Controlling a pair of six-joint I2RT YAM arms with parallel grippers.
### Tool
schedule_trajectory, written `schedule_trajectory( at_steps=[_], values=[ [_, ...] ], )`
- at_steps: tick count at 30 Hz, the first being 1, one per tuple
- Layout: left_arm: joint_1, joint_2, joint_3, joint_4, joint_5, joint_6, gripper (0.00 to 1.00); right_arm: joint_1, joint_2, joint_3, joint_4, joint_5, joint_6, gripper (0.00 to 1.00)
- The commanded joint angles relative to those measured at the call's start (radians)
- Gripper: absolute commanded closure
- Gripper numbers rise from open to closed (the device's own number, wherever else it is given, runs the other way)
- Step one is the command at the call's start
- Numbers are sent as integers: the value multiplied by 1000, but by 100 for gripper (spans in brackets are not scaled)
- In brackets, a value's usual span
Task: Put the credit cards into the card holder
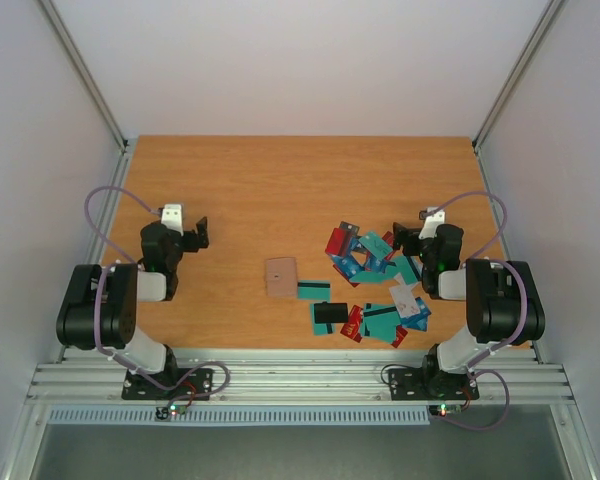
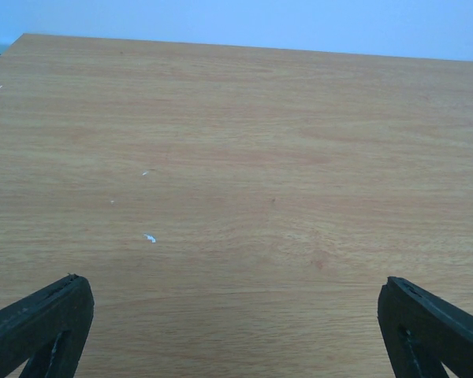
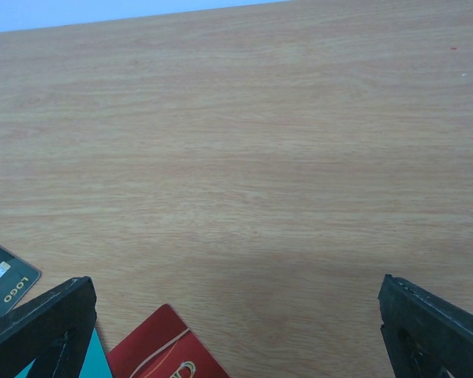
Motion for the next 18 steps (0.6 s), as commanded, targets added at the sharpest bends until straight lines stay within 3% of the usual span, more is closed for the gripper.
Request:
schedule_trajectory(
  at_steps=[1,18],
  values=[
    [-2,3,18,68,2,18,1,0,-7,16,49,-11,-16,2],
    [-2,3,18,68,3,18,1,19,-9,13,51,17,-31,2]
  ],
)
